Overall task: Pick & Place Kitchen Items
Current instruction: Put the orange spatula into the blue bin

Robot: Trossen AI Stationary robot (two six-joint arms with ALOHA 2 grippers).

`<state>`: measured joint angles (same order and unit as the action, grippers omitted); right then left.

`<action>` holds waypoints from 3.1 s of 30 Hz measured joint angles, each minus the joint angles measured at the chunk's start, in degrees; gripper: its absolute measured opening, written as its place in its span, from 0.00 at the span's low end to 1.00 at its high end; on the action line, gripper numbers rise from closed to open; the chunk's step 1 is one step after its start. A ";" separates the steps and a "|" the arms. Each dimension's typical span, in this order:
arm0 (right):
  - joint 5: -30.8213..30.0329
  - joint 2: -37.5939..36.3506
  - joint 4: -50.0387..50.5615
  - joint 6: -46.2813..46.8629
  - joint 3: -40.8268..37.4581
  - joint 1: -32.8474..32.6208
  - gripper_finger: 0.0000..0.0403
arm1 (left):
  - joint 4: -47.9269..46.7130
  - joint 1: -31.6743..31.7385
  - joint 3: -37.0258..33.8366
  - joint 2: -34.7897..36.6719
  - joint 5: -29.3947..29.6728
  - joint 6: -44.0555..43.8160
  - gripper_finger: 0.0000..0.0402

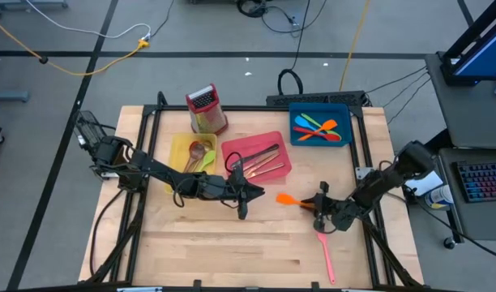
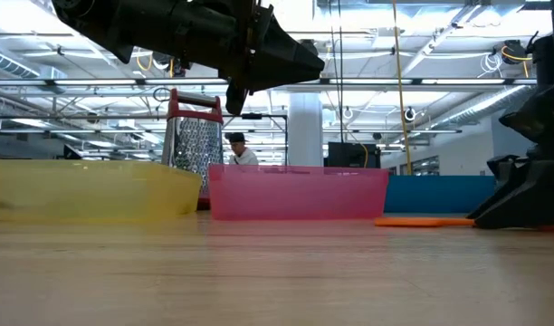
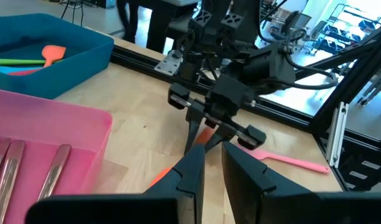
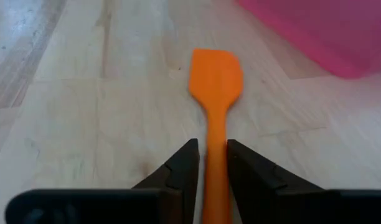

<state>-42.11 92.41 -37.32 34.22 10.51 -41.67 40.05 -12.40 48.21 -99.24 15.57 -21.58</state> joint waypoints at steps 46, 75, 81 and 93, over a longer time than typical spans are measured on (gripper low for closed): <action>-4.28 5.36 -15.37 -8.21 0.08 1.14 0.07 | -21.90 0.39 31.33 -25.63 -6.93 23.12 0.52; -3.91 5.24 -26.66 -6.39 1.26 1.07 0.08 | -29.66 -1.18 34.51 -29.11 9.25 36.39 0.42; -3.89 5.22 -27.40 -3.62 1.29 1.15 0.09 | -29.67 -1.21 34.51 -29.11 10.91 36.39 0.23; -4.32 5.21 -27.16 -8.43 1.31 1.31 0.20 | -29.44 -1.16 34.45 -29.11 8.71 36.34 0.05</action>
<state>-46.43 97.61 -64.49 25.80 11.81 -40.36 10.61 -13.56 82.65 -128.35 24.28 14.76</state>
